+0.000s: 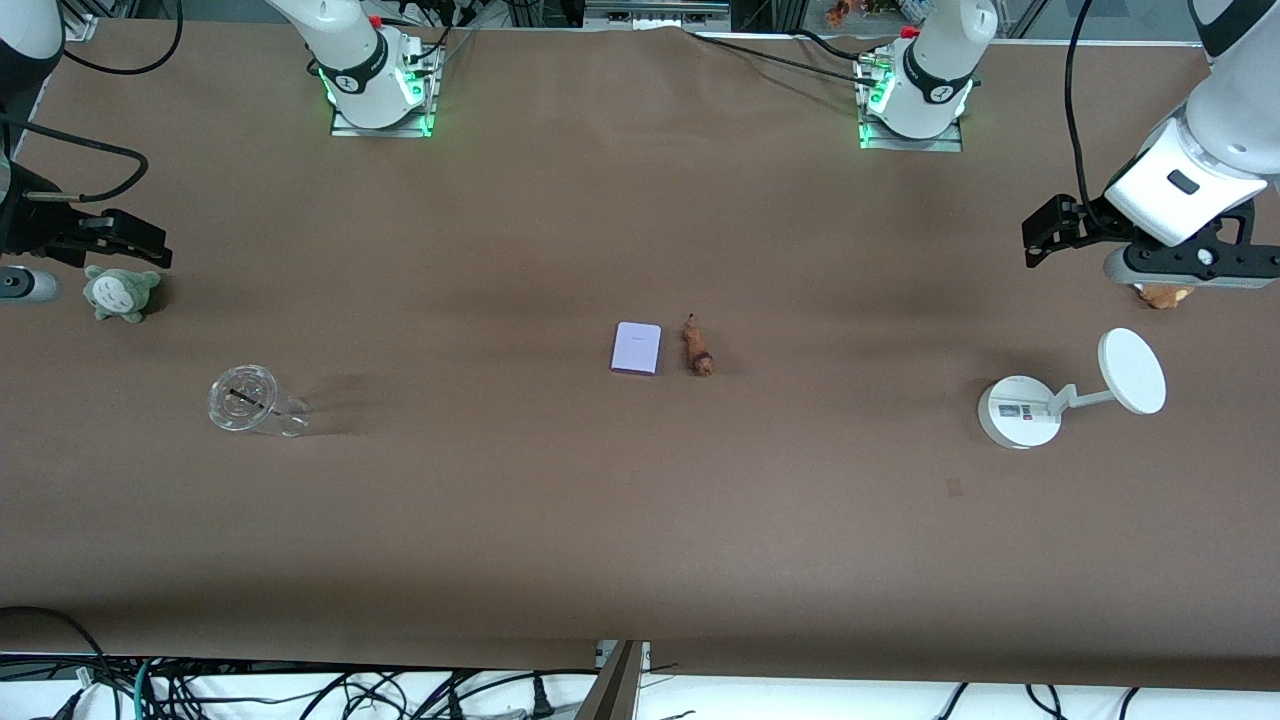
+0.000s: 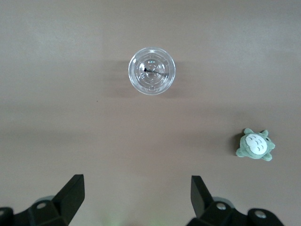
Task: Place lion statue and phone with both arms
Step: 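Reach the left gripper toward the lion statue while the right gripper moves out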
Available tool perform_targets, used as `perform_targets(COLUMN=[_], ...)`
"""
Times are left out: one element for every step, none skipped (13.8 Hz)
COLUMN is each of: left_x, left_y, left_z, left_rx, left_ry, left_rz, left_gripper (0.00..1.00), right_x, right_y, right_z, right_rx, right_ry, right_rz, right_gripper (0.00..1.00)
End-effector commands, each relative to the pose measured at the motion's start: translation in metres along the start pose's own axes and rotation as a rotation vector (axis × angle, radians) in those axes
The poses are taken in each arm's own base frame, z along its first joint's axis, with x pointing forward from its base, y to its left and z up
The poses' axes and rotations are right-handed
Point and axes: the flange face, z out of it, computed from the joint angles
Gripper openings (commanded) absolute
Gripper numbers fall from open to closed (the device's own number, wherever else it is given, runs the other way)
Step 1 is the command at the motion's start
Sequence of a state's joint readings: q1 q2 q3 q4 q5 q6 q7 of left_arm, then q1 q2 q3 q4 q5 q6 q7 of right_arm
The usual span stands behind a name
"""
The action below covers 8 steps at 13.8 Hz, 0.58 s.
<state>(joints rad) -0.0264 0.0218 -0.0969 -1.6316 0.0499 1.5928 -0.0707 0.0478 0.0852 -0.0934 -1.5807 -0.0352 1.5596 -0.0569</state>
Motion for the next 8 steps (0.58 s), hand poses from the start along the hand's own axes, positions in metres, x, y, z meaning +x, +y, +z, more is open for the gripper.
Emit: perform_targets(left_x=[0.010, 0.013, 0.014, 0.017, 0.021, 0.027, 0.032, 0.035], left_y=[0.007, 0.014, 0.022, 0.027, 0.031, 0.041, 0.056, 0.076], left_z=[0.034, 0.051, 0.066, 0.078, 0.089, 0.103, 0.113, 0.124], left_rx=[-0.027, -0.035, -0.048, -0.078, -0.109, -0.141, -0.158, -0.149], left_ry=[-0.136, -0.184, -0.237, -0.266, -0.285, -0.307, -0.303, -0.294], left_rz=[0.033, 0.043, 0.048, 0.044, 0.032, 0.003, -0.028, -0.049], left_gripper=[1.00, 1.00, 1.00, 1.00, 1.00, 1.00, 1.00, 1.00], right_x=[0.006, 0.007, 0.014, 0.021, 0.027, 0.030, 0.034, 0.041], right_y=[-0.004, -0.009, -0.013, -0.017, -0.020, -0.026, -0.037, -0.059], right_z=[-0.001, 0.000, 0.009, 0.022, 0.034, 0.036, 0.037, 0.047], right_rx=[0.002, 0.018, 0.037, 0.056, 0.073, 0.087, 0.080, 0.062], right_ry=[-0.005, -0.003, -0.012, -0.033, -0.053, -0.044, -0.027, -0.034], right_rz=[-0.010, -0.007, -0.011, -0.013, -0.017, -0.022, -0.041, -0.076], right_gripper=[1.00, 1.00, 1.00, 1.00, 1.00, 1.00, 1.00, 1.00])
